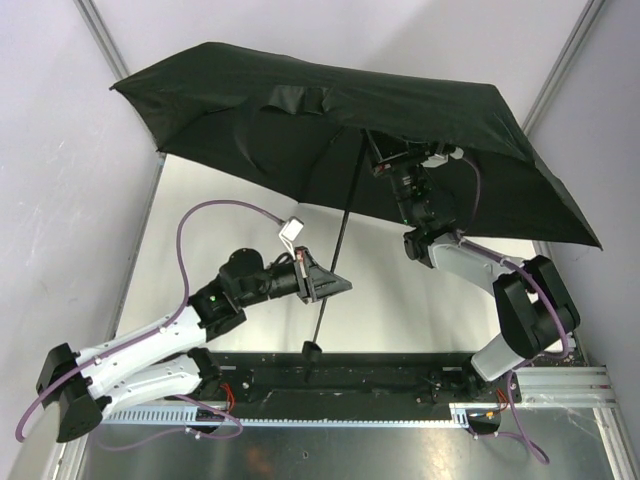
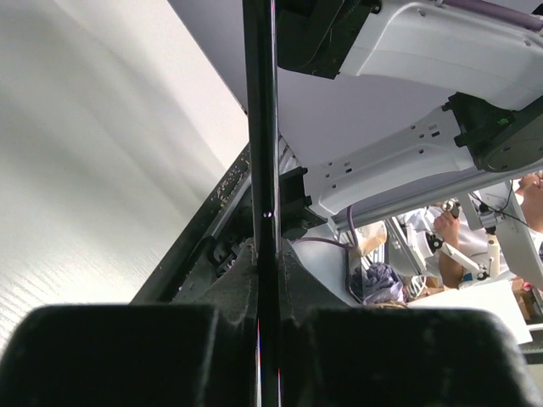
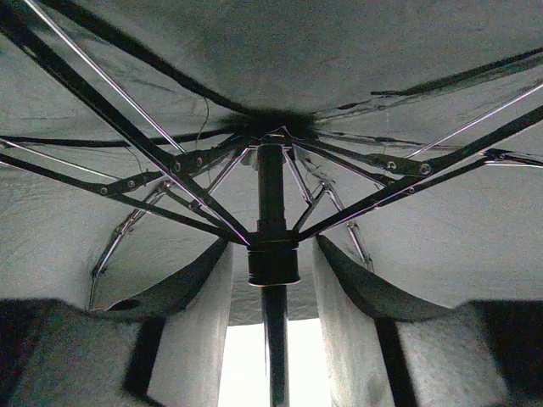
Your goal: Put away the umbrella
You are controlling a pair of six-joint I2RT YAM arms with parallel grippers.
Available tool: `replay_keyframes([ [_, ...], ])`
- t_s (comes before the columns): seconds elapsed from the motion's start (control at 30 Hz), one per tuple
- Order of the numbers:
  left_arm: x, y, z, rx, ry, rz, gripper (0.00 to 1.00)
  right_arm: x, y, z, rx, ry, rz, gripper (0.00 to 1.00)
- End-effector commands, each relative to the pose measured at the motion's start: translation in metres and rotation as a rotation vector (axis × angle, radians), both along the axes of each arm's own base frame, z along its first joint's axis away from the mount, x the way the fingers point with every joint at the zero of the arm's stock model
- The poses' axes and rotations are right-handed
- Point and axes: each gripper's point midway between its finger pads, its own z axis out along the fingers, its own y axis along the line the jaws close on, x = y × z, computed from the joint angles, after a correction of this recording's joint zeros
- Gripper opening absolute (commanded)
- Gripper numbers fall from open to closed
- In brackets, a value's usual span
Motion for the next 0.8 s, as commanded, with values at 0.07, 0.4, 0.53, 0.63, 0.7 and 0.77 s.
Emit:
replay_keyframes([
  [0.07, -0.006, 0.002, 0.041, -0.128, -0.108, -0.024, 0.00, 0.002, -0.011, 0.028, 0.050, -0.091, -0.017, 0.42],
  [0.4, 0.003, 0.003, 0.042, -0.136, -0.083, -0.003, 0.00, -0.020, 0.004, 0.033, -0.142, -0.130, 0.108, 0.00],
  [0.53, 0.016, 0.003, 0.055, -0.142, -0.094, 0.000, 0.00, -0.052, 0.032, 0.017, -0.227, -0.180, 0.273, 0.00],
  [0.63, 0.023, 0.003, 0.067, -0.153, -0.095, -0.011, 0.00, -0.075, 0.049, 0.004, -0.344, -0.260, 0.295, 0.00],
  [0.7, 0.026, 0.003, 0.074, -0.163, -0.093, -0.016, 0.00, -0.088, 0.053, -0.002, -0.410, -0.315, 0.282, 0.00],
  [0.77, 0.026, 0.003, 0.080, -0.172, -0.099, -0.018, 0.00, -0.096, 0.059, -0.010, -0.472, -0.340, 0.279, 0.00],
])
